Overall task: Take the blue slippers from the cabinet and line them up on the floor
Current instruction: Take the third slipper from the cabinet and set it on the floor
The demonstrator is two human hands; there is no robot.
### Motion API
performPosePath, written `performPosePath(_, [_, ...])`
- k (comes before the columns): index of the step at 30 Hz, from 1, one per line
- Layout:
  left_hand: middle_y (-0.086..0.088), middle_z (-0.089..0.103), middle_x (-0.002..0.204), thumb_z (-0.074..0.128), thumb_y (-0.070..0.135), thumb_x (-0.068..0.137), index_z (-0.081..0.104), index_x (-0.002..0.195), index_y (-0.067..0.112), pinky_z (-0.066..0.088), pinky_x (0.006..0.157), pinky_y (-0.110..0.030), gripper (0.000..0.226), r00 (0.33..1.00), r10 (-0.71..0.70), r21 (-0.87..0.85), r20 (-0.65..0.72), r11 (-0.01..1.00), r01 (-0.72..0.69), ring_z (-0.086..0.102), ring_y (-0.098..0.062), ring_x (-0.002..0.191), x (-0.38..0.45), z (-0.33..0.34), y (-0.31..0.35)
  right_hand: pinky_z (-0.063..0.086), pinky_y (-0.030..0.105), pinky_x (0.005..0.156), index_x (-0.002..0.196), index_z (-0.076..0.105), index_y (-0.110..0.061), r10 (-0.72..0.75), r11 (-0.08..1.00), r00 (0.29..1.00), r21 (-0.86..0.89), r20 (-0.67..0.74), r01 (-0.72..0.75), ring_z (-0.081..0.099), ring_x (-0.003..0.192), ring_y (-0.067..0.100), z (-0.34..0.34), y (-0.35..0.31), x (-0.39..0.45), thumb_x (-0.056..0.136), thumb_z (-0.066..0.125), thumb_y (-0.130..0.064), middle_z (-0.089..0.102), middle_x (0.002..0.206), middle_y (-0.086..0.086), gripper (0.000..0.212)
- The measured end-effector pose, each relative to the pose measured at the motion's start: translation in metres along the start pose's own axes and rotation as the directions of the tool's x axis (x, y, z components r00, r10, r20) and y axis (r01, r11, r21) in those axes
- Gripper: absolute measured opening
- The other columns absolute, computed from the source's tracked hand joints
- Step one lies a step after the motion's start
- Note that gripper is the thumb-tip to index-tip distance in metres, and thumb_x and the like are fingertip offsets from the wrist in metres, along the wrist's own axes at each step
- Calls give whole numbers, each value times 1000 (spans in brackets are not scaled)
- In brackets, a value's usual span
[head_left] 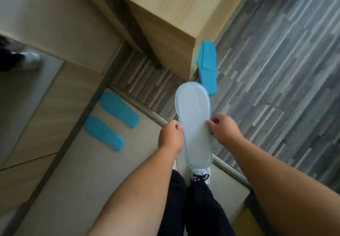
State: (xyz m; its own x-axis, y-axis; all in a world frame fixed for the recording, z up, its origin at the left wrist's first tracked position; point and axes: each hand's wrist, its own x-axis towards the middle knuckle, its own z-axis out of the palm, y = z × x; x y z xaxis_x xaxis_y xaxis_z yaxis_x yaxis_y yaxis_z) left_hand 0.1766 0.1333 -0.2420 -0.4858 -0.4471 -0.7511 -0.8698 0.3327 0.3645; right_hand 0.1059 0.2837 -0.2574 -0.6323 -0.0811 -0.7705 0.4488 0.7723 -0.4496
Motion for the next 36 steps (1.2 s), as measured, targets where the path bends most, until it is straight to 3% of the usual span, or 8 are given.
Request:
performPosePath(6, [-8, 63, 84, 47, 20, 92, 54, 77, 14, 38, 64, -31, 17, 987, -115, -62, -116, 992, 108, 54, -30, 78, -10, -55, -63, 55, 42, 73, 87, 66, -13, -75, 995, 990, -58, 117, 82, 65, 72, 26, 62, -44, -29, 90, 62, -28, 71, 76, 7, 16])
performPosePath(16, [-14, 70, 88, 47, 22, 90, 56, 77, 13, 49, 71, -38, 19, 948, -258, -362, -189, 915, 177, 63, -34, 84, -22, -125, -199, 52, 32, 67, 91, 63, -20, -241, 913, 941, -272, 237, 303, 64, 78, 23, 186, -121, -76, 94, 60, -29, 67, 87, 5, 10])
performPosePath(18, [-16, 69, 88, 47, 22, 90, 57, 78, 8, 49, 71, -39, 21, 938, -276, -419, -210, 892, 169, 63, -36, 84, -29, -138, -238, 58, 43, 75, 95, 64, -20, -252, 901, 933, -290, 256, 322, 67, 80, 26, 225, -126, -93, 93, 61, -29, 68, 87, 4, 10])
performPosePath(25, [-10, 67, 90, 48, 20, 92, 63, 87, 8, 43, 67, -33, 20, 872, -395, -574, -289, 800, 172, 60, -30, 83, -67, -188, -390, 58, 49, 78, 93, 66, -18, -299, 863, 891, -302, 341, 405, 68, 79, 29, 373, -143, -172, 89, 63, -25, 70, 80, 1, 9])
performPosePath(29, [-7, 65, 84, 49, 21, 93, 63, 86, 9, 42, 66, -31, 19, 840, -445, -642, -309, 750, 161, 57, -26, 78, -91, -213, -467, 59, 49, 80, 86, 67, -13, -277, 875, 879, -276, 389, 398, 69, 80, 32, 442, -150, -216, 90, 65, -22, 71, 80, 7, 10])
performPosePath(32, [-3, 62, 81, 48, 22, 94, 63, 88, 9, 38, 59, -29, 21, 837, -459, -661, -299, 732, 165, 55, -22, 75, -100, -226, -513, 59, 48, 80, 88, 67, -7, -254, 876, 875, -286, 411, 388, 63, 70, 23, 484, -151, -236, 90, 65, -20, 68, 77, 8, 14])
performPosePath(36, [-4, 64, 91, 51, 24, 94, 63, 96, 11, 40, 67, -28, 18, 822, -468, -657, -325, 737, 160, 57, -24, 83, -100, -234, -546, 58, 41, 69, 87, 64, -11, -365, 803, 854, -340, 370, 490, 62, 71, 23, 524, -149, -249, 89, 60, -25, 66, 77, 4, 15])
